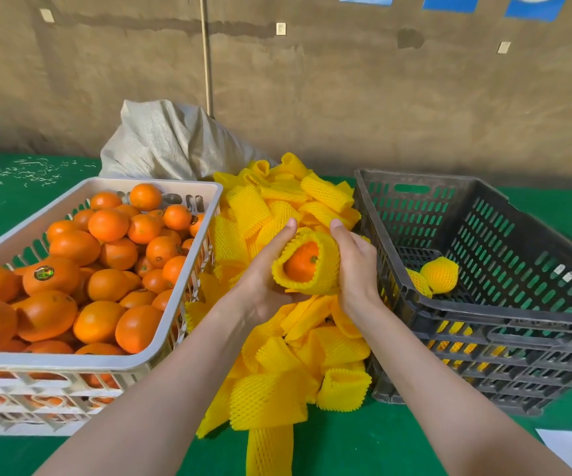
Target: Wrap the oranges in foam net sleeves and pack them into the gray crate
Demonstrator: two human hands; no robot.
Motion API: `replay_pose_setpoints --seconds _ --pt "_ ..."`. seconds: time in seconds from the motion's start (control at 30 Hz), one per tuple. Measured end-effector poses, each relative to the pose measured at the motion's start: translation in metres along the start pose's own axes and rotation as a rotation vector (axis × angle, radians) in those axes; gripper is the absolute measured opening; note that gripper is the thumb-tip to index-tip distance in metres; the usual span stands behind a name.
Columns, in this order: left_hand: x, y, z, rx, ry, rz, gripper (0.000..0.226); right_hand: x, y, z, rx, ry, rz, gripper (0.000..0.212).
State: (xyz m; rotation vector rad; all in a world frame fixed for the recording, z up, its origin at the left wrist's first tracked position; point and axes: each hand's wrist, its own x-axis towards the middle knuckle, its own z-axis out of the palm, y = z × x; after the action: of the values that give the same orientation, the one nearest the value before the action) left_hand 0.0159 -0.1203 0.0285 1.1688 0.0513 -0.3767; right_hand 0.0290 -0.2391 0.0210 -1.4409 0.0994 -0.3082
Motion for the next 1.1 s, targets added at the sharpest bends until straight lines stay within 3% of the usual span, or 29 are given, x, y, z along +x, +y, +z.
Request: replay_pose_setpoints --seconds 0.13,0.23,0.47,0.67,0.8,0.97,1.03,1.1 --pt "0.004 -0.003 0.007 -0.121 0.045 0.0 0.031 -0.001 -0.002 0.0 0.008 -0.027 -0.013 0.032" --pt "0.005 -0.006 0.008 -0.123 0.064 0.006 0.038 0.0 0.001 -0.003 -0.075 -0.008 -0.089 0.041" --pt "0.006 -0.01 0.007 -0.244 0.039 -0.024 0.029 -0.001 0.002 -0.004 0.035 -0.11 -0.092 0.05" --pt "0.005 -0.008 0.012 -0.264 0.004 -0.012 0.043 0.001 0.012 -0.008 0.082 -0.133 -0.075 0.034" --pt "0.008 -0.007 0.009 -0.269 0.062 0.086 0.037 0.001 0.011 -0.009 -0.012 -0.093 -0.07 0.027" --pt "0.01 -0.002 0.006 -0.232 0.159 0.14 0.044 -0.021 0.014 -0.019 0.047 -0.454 -0.19 0.071" --pt "0.009 -0.004 0.004 -0.236 0.179 0.147 0.042 -0.029 0.015 -0.017 -0.122 -0.492 -0.313 0.09" --pt "0.009 -0.007 0.005 -0.203 0.162 0.178 0.042 -0.032 0.014 -0.012 -0.286 -0.422 -0.39 0.091"
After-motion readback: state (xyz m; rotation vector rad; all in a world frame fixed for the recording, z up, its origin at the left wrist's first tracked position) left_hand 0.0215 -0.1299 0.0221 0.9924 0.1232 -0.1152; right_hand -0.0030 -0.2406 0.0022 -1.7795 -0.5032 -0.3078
